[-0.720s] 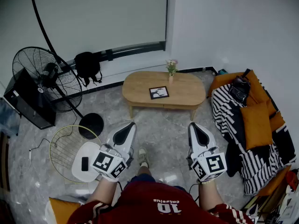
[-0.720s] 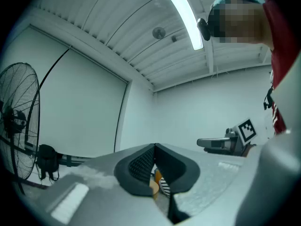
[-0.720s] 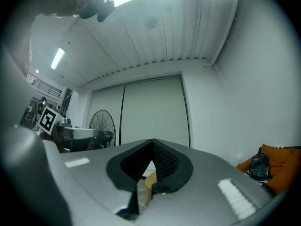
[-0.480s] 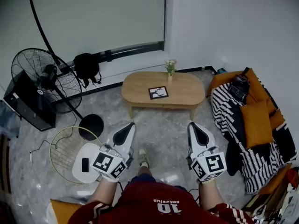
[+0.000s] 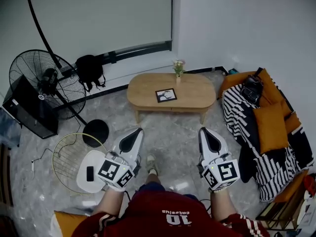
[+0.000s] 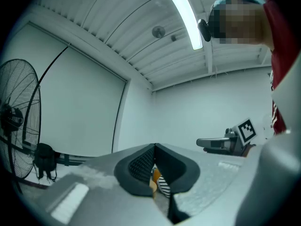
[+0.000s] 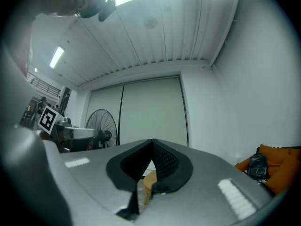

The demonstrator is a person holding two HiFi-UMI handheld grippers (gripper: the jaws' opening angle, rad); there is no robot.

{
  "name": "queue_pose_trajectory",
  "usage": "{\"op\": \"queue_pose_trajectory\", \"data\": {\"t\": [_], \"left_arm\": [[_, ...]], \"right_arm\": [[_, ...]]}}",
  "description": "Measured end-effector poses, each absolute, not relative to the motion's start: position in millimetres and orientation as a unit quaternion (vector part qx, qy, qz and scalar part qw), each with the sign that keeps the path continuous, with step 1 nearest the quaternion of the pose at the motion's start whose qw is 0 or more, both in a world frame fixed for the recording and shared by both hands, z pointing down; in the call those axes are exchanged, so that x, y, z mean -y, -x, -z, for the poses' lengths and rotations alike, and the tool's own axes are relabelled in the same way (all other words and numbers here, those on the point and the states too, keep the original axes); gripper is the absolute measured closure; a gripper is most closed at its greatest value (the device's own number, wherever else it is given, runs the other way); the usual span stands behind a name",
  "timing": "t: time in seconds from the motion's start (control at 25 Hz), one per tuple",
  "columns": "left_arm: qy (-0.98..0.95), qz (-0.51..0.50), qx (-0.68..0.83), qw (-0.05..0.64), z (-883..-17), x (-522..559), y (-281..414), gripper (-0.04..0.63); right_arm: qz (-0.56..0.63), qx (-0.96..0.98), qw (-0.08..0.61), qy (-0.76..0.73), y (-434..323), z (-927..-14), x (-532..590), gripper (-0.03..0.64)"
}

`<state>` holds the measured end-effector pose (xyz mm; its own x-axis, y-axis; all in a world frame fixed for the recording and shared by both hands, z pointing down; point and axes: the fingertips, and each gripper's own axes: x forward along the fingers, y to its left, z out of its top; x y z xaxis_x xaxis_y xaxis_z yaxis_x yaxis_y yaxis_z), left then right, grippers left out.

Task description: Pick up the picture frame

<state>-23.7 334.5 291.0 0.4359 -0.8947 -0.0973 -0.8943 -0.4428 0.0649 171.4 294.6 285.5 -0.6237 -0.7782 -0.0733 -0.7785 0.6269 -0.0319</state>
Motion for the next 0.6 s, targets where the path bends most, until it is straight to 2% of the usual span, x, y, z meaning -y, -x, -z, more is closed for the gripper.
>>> {"op": "queue_pose_trajectory", "data": {"t": [0.6], "left_arm": [[-0.841, 0.020, 0.541, -0.011, -307, -318, 24, 0.592]], "right_arm": [[0.012, -0.904, 0.044, 0.425, -168, -296, -275, 0.621]]}}
